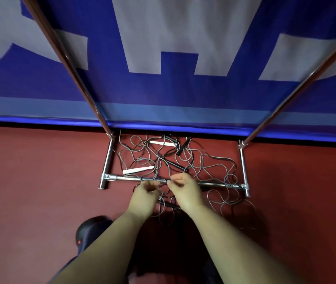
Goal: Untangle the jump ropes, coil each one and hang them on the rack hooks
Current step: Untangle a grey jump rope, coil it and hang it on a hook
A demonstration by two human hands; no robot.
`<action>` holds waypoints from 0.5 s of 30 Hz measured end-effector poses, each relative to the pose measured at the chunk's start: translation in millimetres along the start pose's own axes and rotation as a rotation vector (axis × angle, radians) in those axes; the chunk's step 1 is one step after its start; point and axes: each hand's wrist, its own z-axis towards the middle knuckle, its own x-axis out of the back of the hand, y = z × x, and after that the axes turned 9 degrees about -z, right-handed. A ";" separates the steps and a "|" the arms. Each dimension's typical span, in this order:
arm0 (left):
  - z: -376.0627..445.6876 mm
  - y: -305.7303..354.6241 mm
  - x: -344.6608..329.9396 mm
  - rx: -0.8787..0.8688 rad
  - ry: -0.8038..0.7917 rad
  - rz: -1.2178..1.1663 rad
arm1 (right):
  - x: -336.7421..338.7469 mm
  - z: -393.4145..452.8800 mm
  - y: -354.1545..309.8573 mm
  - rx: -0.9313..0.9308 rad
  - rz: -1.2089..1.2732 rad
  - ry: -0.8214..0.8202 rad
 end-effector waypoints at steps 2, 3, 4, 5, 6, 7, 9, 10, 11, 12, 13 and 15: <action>21.6 -8.9 -4.6 0.036 0.013 -0.008 | -7.6 22.1 9.4 -0.023 -0.034 -0.010; 31.7 -14.5 -6.5 0.057 0.022 -0.001 | -11.4 32.5 15.0 -0.034 -0.052 -0.020; 41.2 -20.5 -8.3 0.074 0.028 0.003 | -15.4 42.1 20.9 -0.046 -0.068 -0.029; 50.9 -25.9 -10.2 0.096 0.037 0.001 | -19.5 51.7 26.7 -0.055 -0.079 -0.035; 59.9 -31.5 -12.1 0.110 0.046 -0.002 | -23.5 60.9 32.3 -0.063 -0.086 -0.038; 68.3 -37.3 -14.0 0.126 0.052 0.005 | -28.6 69.6 38.3 -0.074 -0.087 -0.039; 83.7 -50.2 -17.3 0.156 0.055 0.044 | -41.2 84.2 49.9 -0.100 -0.080 -0.045; 91.1 -57.2 -18.5 0.174 0.055 0.061 | -48.4 89.4 56.4 -0.116 -0.074 -0.053; 98.7 -63.8 -18.7 0.196 0.054 0.068 | -56.2 94.6 63.0 -0.126 -0.072 -0.064; 106.0 -70.0 -18.7 0.219 0.060 0.067 | -64.3 99.7 69.3 -0.127 -0.078 -0.078; 113.1 -77.4 -17.9 0.242 0.075 0.064 | -71.8 104.5 75.3 -0.127 -0.087 -0.092; 124.3 -90.4 -15.1 0.301 0.114 0.054 | -81.9 114.9 83.1 -0.124 -0.103 -0.117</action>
